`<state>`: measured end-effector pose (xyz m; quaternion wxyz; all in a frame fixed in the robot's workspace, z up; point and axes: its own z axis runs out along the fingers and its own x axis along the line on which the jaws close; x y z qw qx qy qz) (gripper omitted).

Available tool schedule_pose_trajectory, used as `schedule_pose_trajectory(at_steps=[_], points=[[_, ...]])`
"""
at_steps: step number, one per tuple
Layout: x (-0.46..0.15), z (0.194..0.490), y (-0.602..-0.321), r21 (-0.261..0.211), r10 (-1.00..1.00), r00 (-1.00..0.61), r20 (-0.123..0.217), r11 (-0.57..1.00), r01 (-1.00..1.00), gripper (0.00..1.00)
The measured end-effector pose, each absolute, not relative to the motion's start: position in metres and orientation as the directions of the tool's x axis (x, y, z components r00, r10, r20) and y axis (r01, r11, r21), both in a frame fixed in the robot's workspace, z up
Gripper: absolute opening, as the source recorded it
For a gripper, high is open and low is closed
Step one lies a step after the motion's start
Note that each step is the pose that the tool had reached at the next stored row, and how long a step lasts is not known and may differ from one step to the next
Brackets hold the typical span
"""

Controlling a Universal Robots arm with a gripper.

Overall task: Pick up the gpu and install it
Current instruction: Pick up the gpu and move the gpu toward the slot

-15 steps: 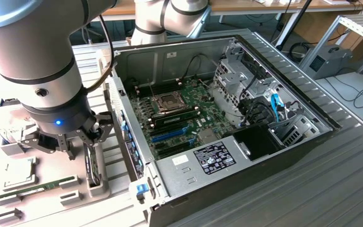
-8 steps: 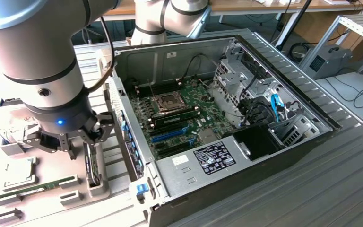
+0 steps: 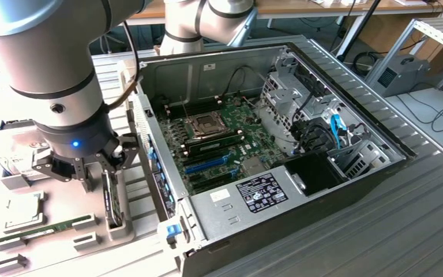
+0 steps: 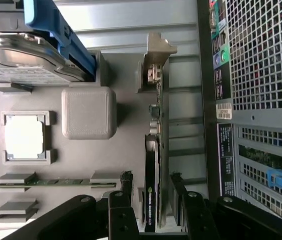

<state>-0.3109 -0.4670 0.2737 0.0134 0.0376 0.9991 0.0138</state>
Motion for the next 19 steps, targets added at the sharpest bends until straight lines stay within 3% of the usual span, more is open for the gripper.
schedule_pose_trajectory(at_steps=[19], points=[[-0.311, 0.249, -0.451, 0.026, 0.076, -0.997, -0.026, 0.997, 0.075, 0.42]])
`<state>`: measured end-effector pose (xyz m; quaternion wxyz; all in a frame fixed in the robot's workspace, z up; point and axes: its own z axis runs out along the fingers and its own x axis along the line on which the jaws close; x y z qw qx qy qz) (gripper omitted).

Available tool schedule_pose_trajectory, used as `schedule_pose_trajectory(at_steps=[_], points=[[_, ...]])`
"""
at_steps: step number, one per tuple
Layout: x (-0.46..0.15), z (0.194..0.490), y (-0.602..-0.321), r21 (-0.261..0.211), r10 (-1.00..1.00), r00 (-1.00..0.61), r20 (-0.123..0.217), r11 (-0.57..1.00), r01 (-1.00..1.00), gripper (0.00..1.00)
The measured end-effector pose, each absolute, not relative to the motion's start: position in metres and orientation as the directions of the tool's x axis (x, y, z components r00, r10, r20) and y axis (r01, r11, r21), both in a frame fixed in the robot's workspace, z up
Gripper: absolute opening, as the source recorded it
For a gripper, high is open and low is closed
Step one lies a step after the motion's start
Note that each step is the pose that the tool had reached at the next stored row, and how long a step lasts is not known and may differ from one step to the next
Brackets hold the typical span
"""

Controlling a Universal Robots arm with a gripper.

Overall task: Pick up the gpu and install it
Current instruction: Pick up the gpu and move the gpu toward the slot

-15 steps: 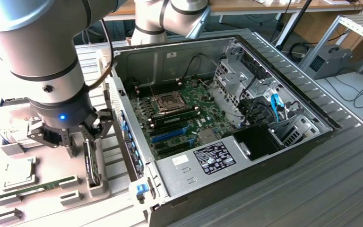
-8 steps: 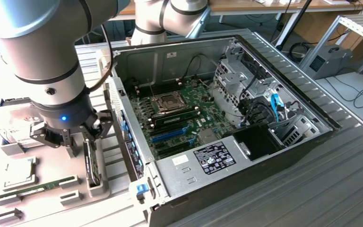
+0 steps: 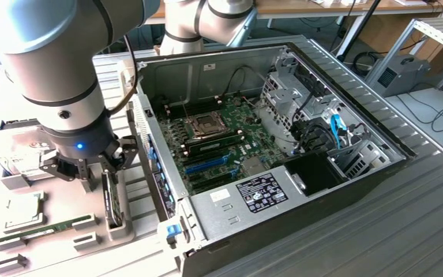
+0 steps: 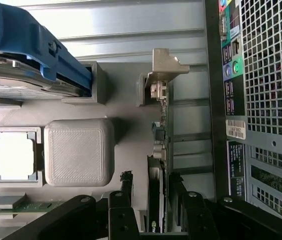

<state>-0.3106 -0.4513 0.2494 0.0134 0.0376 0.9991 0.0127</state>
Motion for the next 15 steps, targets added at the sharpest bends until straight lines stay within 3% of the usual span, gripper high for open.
schedule_pose_trajectory(at_steps=[15], points=[[-0.3089, 0.2426, -0.4501, 0.025, 0.076, -0.997, -0.026, 0.997, 0.075, 0.42]])
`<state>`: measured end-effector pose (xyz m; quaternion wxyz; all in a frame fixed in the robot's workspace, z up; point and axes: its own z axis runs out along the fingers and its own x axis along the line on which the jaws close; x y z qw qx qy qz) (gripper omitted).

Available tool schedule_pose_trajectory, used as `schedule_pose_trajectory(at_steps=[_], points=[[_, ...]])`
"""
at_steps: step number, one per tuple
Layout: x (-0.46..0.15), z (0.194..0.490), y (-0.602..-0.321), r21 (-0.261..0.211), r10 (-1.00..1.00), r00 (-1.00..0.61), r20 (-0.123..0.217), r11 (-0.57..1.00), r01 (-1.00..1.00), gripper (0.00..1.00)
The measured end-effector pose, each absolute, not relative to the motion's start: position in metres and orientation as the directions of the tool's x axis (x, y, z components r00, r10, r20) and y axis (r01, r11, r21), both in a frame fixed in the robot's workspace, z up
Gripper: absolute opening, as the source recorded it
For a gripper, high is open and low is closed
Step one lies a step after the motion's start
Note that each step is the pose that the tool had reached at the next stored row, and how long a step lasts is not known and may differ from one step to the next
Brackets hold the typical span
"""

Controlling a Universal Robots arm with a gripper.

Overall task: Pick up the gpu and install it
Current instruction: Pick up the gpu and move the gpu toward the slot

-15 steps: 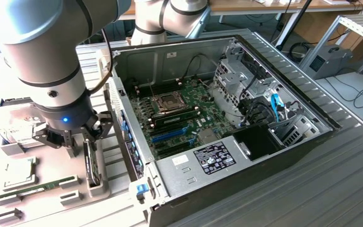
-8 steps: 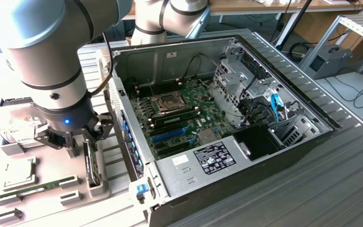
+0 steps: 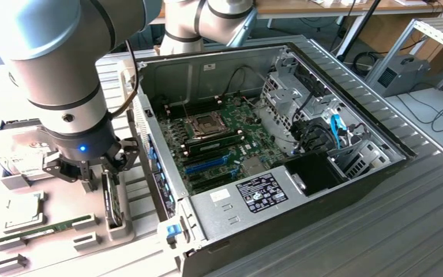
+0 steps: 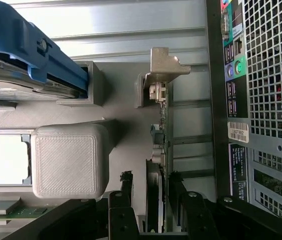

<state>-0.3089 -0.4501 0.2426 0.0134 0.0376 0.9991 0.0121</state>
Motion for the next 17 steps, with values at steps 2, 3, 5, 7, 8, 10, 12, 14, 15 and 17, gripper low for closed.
schedule_pose_trajectory(at_steps=[2, 3, 5, 7, 8, 10, 12, 14, 15, 17], points=[[-0.3089, 0.2426, -0.4501, 0.025, 0.076, -0.997, -0.026, 0.997, 0.075, 0.41], [-0.3089, 0.2426, -0.4501, 0.025, 0.075, -0.997, -0.026, 0.997, 0.075, 0.41], [-0.3089, 0.2426, -0.4501, 0.025, 0.076, -0.997, -0.026, 0.997, 0.075, 0.27], [-0.3089, 0.2426, -0.4501, 0.025, 0.076, -0.997, -0.026, 0.997, 0.075, 0.26], [-0.3089, 0.2426, -0.4501, 0.025, 0.075, -0.997, -0.026, 0.997, 0.075, 0.26], [-0.3089, 0.2426, -0.4501, 0.025, 0.076, -0.997, -0.026, 0.997, 0.075, 0.26], [-0.3089, 0.2426, -0.4501, 0.025, 0.075, -0.997, -0.026, 0.997, 0.075, 0.26], [-0.3089, 0.2426, -0.4501, 0.025, 0.076, -0.997, -0.026, 0.997, 0.075, 0.26], [-0.3089, 0.2426, -0.4501, 0.025, 0.075, -0.997, -0.026, 0.997, 0.075, 0.26], [-0.3089, 0.2459, -0.4499, 0.025, 0.076, -0.997, -0.026, 0.997, 0.075, 0.26]])
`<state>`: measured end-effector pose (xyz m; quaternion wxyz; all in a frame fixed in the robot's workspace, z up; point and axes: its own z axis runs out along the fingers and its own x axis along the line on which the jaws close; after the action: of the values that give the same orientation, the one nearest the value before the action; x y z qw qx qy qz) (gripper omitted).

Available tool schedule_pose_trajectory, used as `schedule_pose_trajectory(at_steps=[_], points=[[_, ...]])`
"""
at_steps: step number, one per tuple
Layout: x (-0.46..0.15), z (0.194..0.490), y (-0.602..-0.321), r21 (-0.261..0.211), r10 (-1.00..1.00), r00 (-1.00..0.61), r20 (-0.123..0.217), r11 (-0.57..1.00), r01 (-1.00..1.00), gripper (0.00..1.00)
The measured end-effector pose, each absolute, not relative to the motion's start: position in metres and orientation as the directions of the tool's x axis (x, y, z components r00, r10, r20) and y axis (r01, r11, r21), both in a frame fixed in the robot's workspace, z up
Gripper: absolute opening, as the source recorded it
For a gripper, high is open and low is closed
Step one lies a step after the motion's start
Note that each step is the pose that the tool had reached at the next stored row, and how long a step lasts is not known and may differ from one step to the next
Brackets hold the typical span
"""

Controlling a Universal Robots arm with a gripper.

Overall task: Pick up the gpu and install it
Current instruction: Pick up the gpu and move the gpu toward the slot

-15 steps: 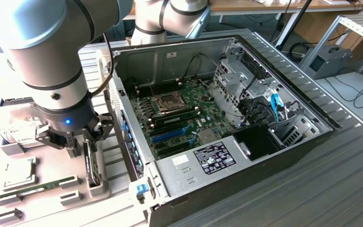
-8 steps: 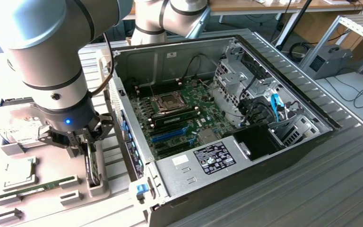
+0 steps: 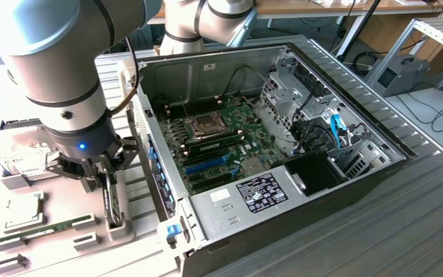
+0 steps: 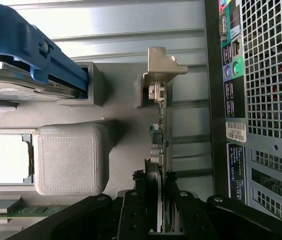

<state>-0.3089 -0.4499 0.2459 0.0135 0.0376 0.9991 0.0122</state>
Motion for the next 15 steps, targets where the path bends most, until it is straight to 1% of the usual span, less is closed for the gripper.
schedule_pose_trajectory(at_steps=[11, 15], points=[[-0.309, 0.263, -0.450, 0.025, 0.076, -0.997, -0.026, 0.997, 0.075, 0.26], [-0.309, 0.265, -0.450, 0.025, 0.076, -0.997, -0.026, 0.997, 0.075, 0.26]])
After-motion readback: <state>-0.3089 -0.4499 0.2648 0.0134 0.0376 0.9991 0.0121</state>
